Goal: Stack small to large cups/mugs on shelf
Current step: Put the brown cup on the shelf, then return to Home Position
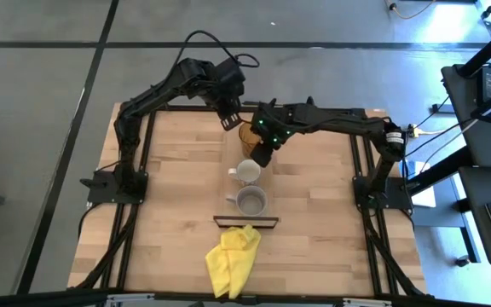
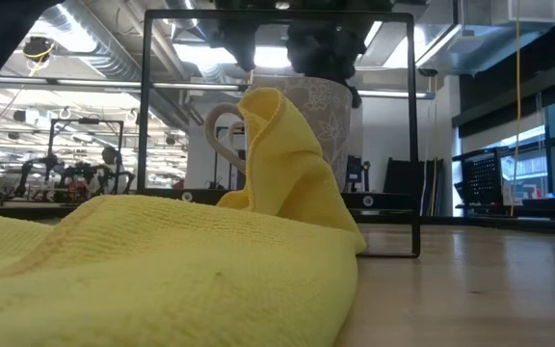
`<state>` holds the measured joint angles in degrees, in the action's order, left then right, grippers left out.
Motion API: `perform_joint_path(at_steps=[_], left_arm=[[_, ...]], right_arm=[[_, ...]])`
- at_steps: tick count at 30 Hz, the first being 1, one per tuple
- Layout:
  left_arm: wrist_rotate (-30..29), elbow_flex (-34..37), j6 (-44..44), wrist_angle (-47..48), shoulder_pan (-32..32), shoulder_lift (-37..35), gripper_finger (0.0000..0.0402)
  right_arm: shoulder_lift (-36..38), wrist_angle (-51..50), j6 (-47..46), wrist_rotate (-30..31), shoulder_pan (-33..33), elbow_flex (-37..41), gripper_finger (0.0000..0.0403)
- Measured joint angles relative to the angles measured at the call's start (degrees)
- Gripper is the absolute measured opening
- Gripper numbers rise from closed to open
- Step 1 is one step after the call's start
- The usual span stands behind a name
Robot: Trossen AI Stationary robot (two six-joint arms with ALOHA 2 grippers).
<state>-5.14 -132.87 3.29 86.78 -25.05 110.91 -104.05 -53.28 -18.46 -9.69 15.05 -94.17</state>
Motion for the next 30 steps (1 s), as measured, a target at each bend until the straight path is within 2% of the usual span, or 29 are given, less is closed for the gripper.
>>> perform_joint_path(at_steps=[14,17,22,30], left_arm=[[3.25,9.79,-0.53,-3.95,1.61,-0.06,0.0071],[3.14,10.05,-0.91,-4.02,1.61,0.2,0.0071],[3.16,10.03,-1.02,-4.56,0.84,-1.89,0.0071],[0.7,9.92,-0.93,-1.93,-0.87,-3.32,0.0071]], right_arm=[[-0.11,0.21,-0.03,3.32,0.0,-0.7,0.0123],[0.13,0.97,0.34,5.13,0.03,-0.92,0.0123],[0.02,3.54,0.38,5.09,0.04,-0.83,0.0123],[0.02,1.78,1.16,4.79,0.28,-0.83,0.0123]])
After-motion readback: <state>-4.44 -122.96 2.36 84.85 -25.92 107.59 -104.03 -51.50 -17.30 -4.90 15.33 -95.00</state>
